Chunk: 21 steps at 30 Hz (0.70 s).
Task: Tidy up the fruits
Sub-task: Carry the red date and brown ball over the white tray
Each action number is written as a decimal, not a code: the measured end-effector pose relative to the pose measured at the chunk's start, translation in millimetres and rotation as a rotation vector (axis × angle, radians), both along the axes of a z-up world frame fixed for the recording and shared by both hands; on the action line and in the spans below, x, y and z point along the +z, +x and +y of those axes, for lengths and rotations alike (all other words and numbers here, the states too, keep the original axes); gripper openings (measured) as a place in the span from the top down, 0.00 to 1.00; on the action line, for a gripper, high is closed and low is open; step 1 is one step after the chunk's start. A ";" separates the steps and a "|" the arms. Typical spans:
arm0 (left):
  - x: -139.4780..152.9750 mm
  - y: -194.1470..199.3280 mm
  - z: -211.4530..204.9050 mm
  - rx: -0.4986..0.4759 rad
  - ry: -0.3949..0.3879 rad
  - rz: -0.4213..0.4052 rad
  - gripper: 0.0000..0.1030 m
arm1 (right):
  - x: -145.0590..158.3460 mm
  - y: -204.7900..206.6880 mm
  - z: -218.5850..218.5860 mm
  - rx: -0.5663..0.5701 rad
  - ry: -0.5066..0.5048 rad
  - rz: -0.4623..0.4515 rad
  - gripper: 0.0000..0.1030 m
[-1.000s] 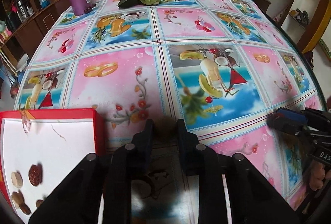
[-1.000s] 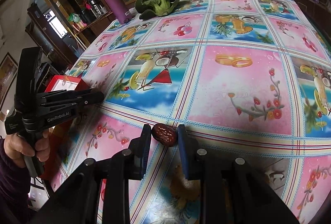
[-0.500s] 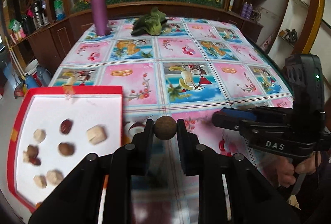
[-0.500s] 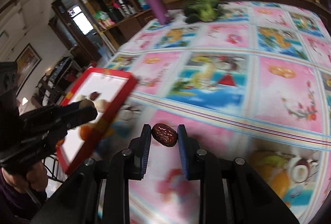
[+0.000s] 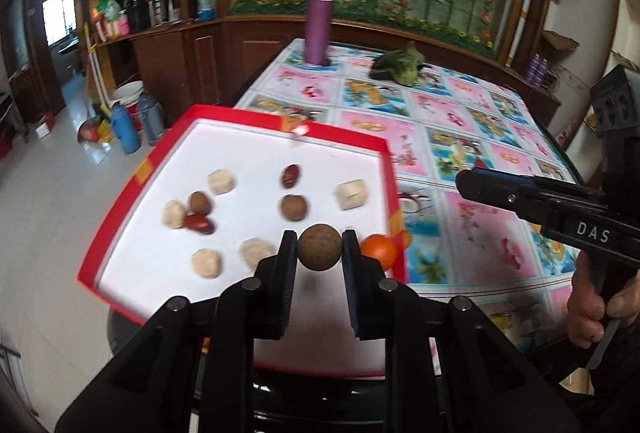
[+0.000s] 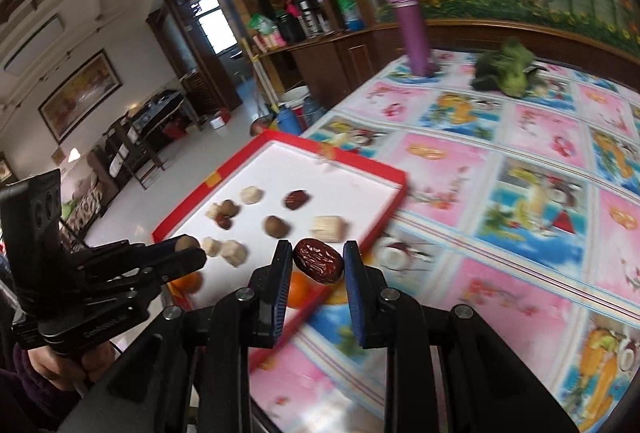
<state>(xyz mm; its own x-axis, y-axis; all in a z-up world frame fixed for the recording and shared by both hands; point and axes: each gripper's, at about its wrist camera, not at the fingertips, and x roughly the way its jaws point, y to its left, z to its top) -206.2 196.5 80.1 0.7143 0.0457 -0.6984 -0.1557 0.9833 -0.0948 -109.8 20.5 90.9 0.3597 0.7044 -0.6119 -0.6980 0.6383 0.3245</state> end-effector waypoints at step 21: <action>-29.1 -2.3 52.4 0.121 0.002 0.048 0.76 | -43.6 -42.1 93.1 0.177 -0.147 0.036 0.76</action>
<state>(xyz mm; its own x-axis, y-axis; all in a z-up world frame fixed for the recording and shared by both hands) -208.5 248.9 51.0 0.6691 0.1310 -0.7315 -0.2772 0.9573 -0.0821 -152.0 113.6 47.4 0.2146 0.6569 -0.7228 -0.7927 0.5495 0.2640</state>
